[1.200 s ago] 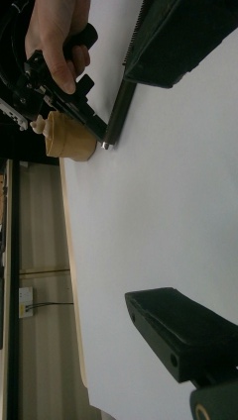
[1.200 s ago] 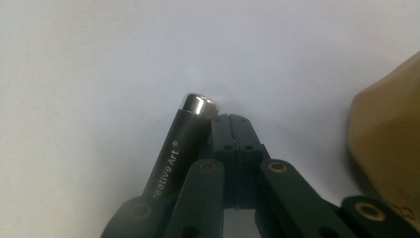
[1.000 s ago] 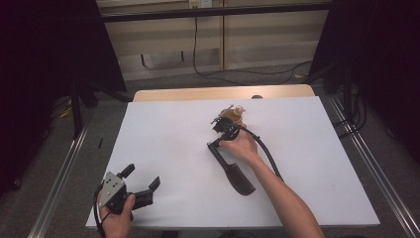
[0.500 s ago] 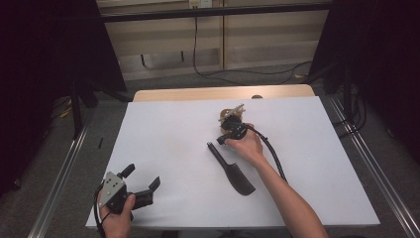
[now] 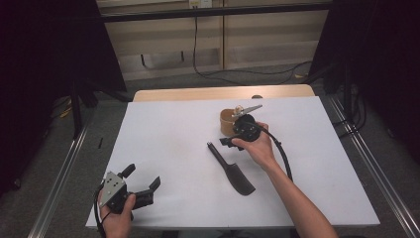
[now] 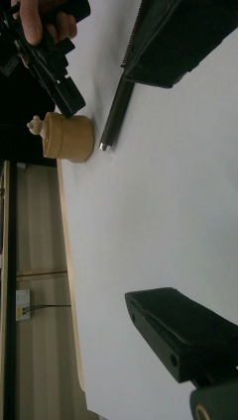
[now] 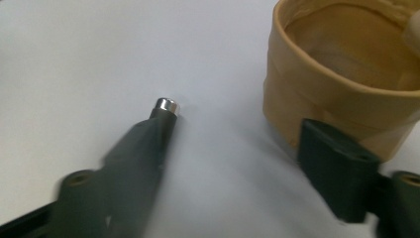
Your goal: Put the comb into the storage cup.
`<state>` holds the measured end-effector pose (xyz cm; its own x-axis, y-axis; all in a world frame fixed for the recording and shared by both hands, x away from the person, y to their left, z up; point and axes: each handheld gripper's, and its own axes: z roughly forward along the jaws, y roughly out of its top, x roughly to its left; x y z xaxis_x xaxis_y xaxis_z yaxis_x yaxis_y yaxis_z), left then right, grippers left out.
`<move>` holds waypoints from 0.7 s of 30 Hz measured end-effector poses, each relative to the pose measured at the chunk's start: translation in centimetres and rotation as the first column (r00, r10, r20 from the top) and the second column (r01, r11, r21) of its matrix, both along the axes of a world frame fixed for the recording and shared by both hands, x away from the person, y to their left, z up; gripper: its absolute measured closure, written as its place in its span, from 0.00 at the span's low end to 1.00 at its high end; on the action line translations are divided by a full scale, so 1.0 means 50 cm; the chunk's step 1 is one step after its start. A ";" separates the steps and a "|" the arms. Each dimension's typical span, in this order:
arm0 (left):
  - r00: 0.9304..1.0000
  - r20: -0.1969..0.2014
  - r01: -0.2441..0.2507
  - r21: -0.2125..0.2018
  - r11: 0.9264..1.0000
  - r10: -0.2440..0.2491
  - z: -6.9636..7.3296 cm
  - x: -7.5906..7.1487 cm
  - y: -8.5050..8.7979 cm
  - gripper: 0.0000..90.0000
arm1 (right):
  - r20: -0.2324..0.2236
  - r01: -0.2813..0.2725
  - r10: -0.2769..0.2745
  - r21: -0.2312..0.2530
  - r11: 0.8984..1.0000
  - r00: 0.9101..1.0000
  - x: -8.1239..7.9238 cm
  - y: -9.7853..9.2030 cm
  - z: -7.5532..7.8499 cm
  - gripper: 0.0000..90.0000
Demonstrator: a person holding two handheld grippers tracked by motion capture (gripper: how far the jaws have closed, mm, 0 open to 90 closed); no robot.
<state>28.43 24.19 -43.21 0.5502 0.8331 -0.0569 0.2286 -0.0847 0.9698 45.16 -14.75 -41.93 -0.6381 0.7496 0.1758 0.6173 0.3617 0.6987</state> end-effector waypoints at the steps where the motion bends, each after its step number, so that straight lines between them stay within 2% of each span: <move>1: 1.000 0.000 0.000 -0.001 1.000 0.000 0.000 0.000 0.000 0.03 | -0.002 -0.001 0.001 -0.002 1.000 1.000 -0.002 -0.002 0.002 0.11; 3: 1.000 0.000 0.000 -0.001 1.000 0.000 0.000 0.000 0.001 0.03 | 0.001 -0.018 0.018 -0.003 1.000 1.000 -0.007 -0.006 0.005 0.06; 7: 1.000 0.000 0.003 0.003 1.000 -0.003 0.000 0.000 -0.002 0.03 | 0.012 -0.016 0.016 0.028 0.999 1.000 -0.018 -0.013 0.011 0.06; 9: 1.000 -0.001 0.006 0.003 1.000 -0.006 0.000 0.000 -0.003 0.03 | 0.039 -0.010 0.008 0.042 0.999 0.999 -0.026 -0.014 0.017 0.06; 12: 1.000 0.000 0.005 0.000 1.000 -0.005 0.000 0.000 -0.002 0.03 | 0.038 -0.016 0.013 0.090 0.996 0.999 -0.035 -0.016 0.027 0.05; 17: 1.000 -0.002 0.013 0.012 1.000 -0.013 -0.001 0.000 -0.003 0.03 | 0.048 -0.030 0.026 0.081 0.996 0.999 -0.046 -0.020 0.036 0.06; 19: 1.000 -0.004 0.017 0.013 1.000 -0.017 -0.002 0.002 -0.006 0.03 | 0.035 -0.032 0.029 0.074 0.997 0.999 -0.051 -0.022 0.038 0.07; 21: 1.000 -0.004 0.018 0.015 1.000 -0.018 -0.002 0.002 -0.007 0.03 | 0.002 -0.038 0.038 0.055 0.998 0.999 -0.058 -0.026 0.038 0.08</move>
